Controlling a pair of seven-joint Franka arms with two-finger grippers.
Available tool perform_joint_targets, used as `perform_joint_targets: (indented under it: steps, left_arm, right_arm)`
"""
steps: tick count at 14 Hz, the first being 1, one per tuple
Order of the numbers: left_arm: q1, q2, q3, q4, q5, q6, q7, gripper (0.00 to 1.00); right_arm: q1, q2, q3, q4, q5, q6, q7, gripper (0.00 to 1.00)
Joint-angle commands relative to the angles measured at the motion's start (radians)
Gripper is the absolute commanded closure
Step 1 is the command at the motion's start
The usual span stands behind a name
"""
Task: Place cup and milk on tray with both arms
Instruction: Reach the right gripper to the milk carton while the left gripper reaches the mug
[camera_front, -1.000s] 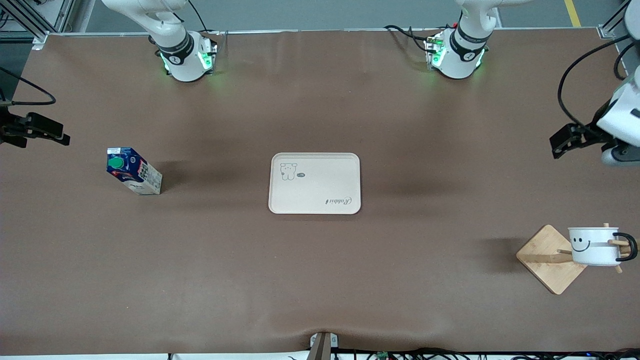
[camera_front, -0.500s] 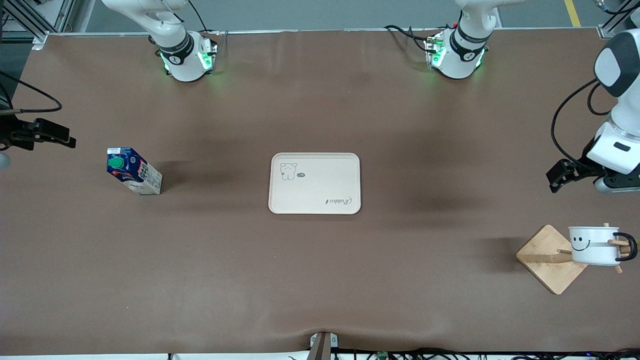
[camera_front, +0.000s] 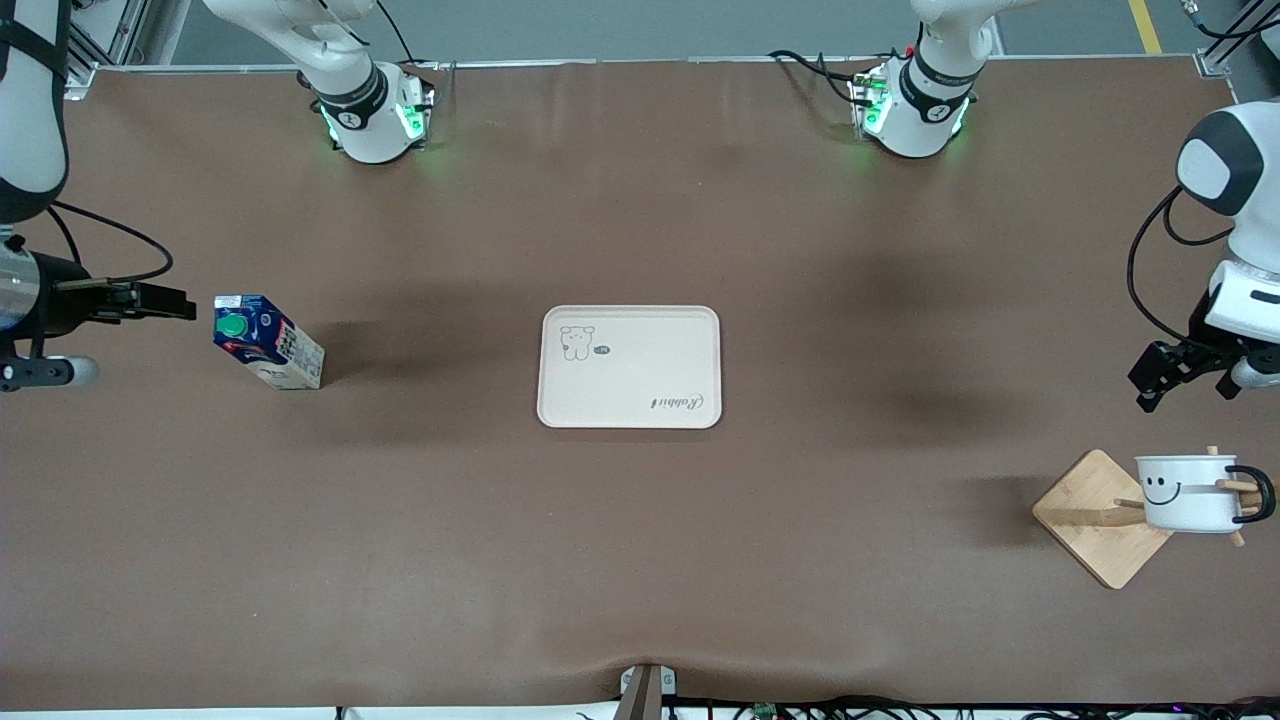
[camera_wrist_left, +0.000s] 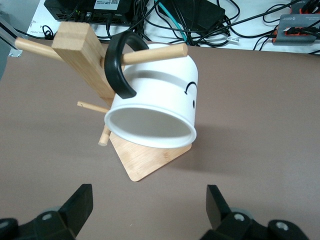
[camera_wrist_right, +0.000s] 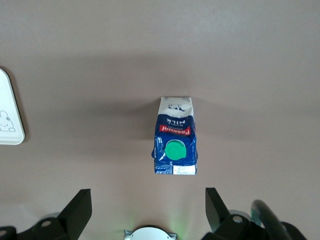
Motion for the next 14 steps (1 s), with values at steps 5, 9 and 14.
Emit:
perform_joint_targets:
  steps: [5, 9, 14]
  left_arm:
    - [0.002, 0.016, -0.012, -0.023, -0.007, 0.116, -0.150, 0.00]
    - [-0.001, 0.068, -0.014, -0.022, -0.007, 0.214, -0.201, 0.00]
    - [-0.004, 0.120, -0.020, -0.011, -0.006, 0.328, -0.269, 0.03]
  right_arm:
    - [0.065, -0.027, 0.006, -0.141, -0.109, 0.096, 0.033, 0.00]
    - [0.067, -0.036, 0.008, -0.252, -0.117, 0.176, 0.042, 0.00]
    - [0.067, -0.035, 0.008, -0.310, -0.117, 0.193, 0.042, 0.00]
